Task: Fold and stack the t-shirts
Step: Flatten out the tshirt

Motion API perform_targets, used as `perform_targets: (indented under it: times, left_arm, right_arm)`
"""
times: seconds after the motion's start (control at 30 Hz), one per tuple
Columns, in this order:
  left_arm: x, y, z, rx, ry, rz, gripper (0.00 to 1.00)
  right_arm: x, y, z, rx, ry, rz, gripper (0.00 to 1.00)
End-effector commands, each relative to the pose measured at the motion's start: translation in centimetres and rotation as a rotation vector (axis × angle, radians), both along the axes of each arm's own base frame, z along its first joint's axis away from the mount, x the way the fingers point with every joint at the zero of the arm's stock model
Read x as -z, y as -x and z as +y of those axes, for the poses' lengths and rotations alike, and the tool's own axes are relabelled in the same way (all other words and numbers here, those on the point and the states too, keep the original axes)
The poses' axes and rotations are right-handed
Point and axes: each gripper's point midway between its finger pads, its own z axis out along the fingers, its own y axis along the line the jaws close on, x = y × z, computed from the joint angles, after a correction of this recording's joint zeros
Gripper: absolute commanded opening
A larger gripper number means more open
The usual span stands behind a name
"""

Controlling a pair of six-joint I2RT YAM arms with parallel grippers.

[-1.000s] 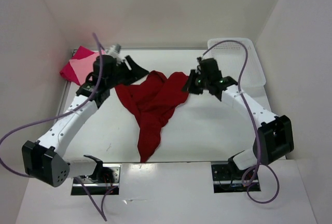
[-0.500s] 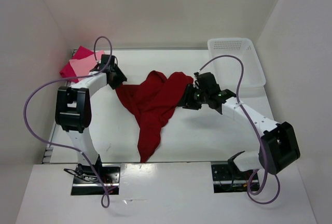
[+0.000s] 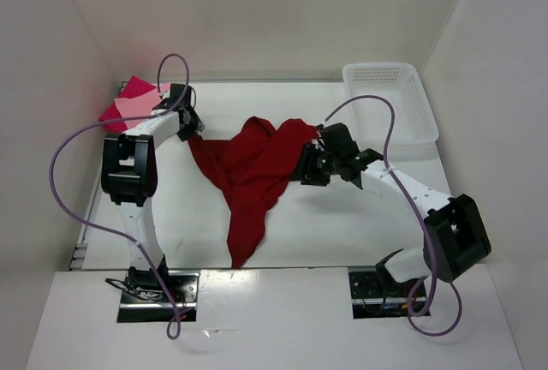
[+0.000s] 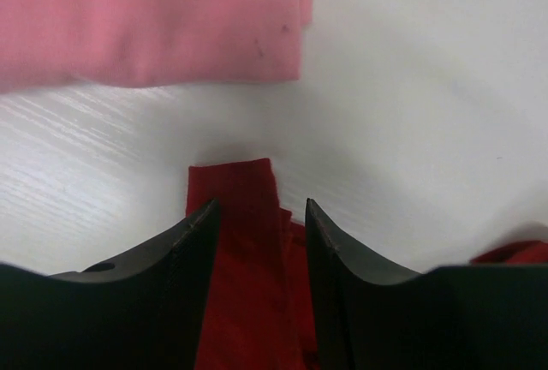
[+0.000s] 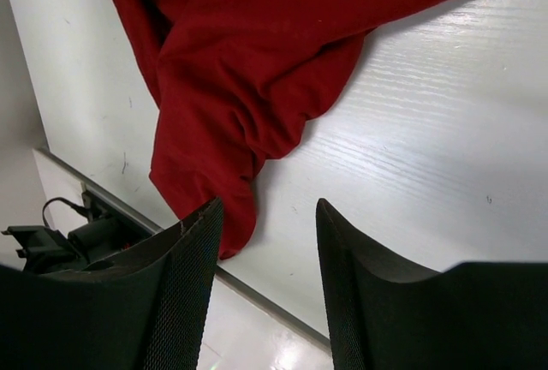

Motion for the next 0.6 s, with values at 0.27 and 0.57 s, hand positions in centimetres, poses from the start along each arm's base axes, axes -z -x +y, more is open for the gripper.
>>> perform_targets:
  times: [0.27, 0.57]
  left_arm:
    - [0.4, -1.3, 1.3, 0.020, -0.087, 0.031, 0.32]
    - [-3.4, 1.2, 1.1, 0.031, -0.066, -0.037, 0.00]
  right_arm:
    - [1.3, -4.0, 1.3, 0.035, 0.030, -0.043, 0.58]
    - [5.4, -8.1, 2.4, 0.094, 0.035, 0.019, 0.69]
